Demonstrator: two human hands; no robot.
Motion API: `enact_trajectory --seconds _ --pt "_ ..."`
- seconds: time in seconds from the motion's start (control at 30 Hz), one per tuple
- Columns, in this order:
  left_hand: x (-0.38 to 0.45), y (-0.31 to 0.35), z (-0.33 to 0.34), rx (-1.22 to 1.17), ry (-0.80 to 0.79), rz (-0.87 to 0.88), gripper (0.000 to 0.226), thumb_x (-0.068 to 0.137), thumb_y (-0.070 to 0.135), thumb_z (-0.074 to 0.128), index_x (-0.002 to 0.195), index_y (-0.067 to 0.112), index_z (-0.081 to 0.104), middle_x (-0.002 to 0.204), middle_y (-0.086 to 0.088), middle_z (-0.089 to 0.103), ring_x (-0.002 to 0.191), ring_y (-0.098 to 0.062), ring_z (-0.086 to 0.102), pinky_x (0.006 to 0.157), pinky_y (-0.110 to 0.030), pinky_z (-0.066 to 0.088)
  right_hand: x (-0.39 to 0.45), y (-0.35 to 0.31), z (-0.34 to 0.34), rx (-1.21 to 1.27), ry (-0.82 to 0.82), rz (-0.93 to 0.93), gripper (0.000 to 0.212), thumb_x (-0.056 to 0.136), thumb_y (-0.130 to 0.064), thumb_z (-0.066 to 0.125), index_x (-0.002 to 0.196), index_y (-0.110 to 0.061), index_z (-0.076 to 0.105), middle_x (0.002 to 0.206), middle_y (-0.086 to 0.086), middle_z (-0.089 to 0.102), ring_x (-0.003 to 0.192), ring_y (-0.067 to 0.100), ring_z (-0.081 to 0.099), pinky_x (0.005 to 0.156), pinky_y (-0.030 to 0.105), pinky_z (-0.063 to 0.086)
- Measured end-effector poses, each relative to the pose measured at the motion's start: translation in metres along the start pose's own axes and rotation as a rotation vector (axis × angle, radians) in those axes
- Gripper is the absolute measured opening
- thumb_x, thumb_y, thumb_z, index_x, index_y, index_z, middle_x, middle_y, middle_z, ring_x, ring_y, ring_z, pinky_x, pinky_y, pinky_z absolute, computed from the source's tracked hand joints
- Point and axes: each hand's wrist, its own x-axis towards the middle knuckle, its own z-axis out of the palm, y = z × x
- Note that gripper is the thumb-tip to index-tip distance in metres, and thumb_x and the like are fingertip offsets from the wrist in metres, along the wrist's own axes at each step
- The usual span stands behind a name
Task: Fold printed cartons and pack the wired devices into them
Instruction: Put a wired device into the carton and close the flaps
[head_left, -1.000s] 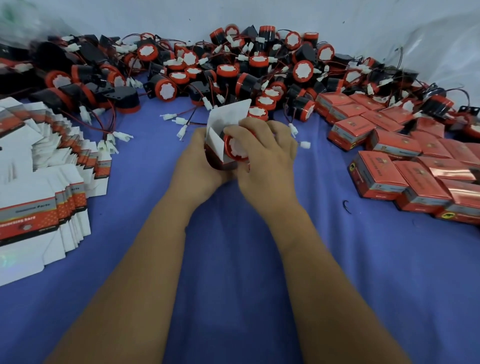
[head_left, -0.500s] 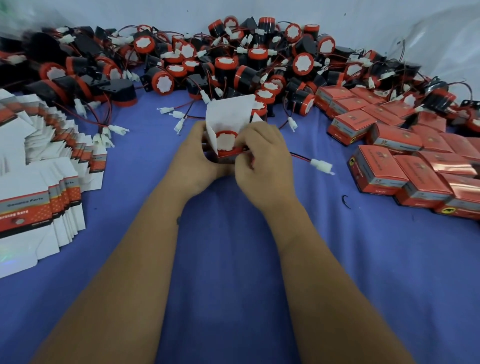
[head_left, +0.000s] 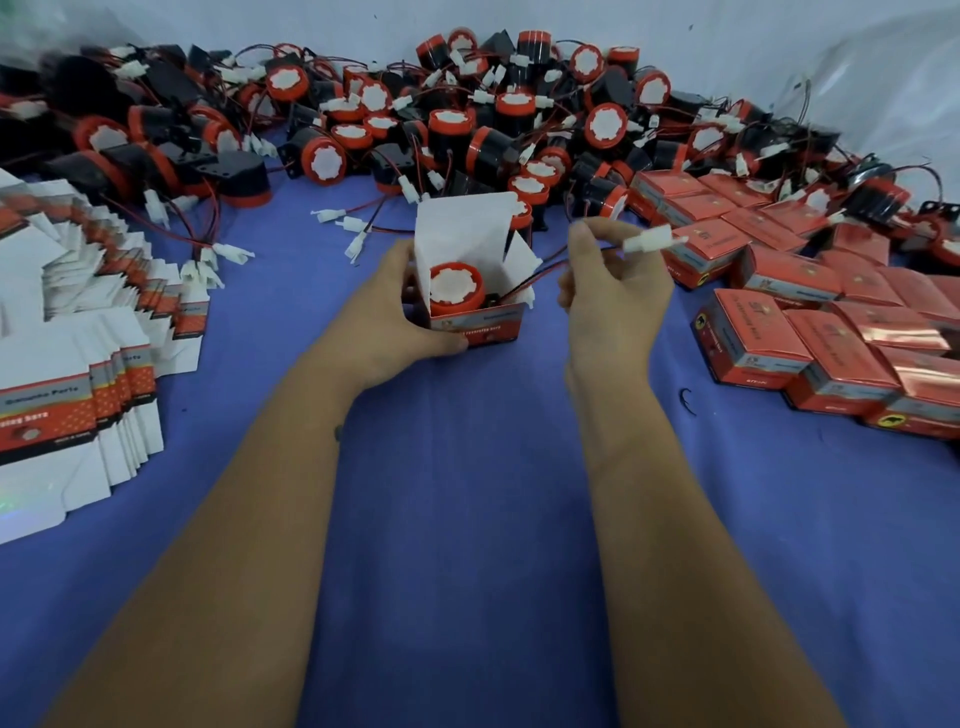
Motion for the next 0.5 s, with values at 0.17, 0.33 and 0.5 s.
enact_trajectory --seconds 0.17,0.33,0.5 --pt "-0.004 -0.001 -0.001 -0.015 -0.088 0.03 0.074 0.076 0.002 0.082 0.128 0.036 0.042 0.118 0.019 0.059 0.099 0.012 0.06 0.075 -0.006 0.049 -0.01 0.004 0.003 -0.532 -0.285 -0.413 0.019 0.091 -0.013 0.061 0.095 -0.027 0.073 0.093 -0.016 0.056 0.099 -0.015 0.04 0.1 0.037 0.039" --pt "-0.003 0.006 0.005 -0.071 -0.074 -0.058 0.056 0.07 0.045 0.07 0.122 0.046 0.047 0.122 0.016 0.062 0.115 -0.008 0.059 0.101 -0.037 0.048 -0.014 -0.002 0.0 -0.36 -0.439 -0.194 0.029 0.085 -0.034 0.044 0.075 -0.044 0.07 0.097 -0.05 0.052 0.112 -0.027 0.023 0.112 0.044 0.016" --pt "-0.001 0.008 0.02 0.011 0.075 -0.068 0.059 0.074 0.073 0.044 0.124 0.044 0.049 0.121 0.018 0.063 0.121 -0.018 0.055 0.107 -0.046 0.042 -0.014 0.002 0.01 -0.375 -0.396 -0.206 0.024 0.082 -0.021 0.073 0.071 -0.041 0.069 0.099 -0.022 0.063 0.125 0.014 0.048 0.107 0.048 0.038"
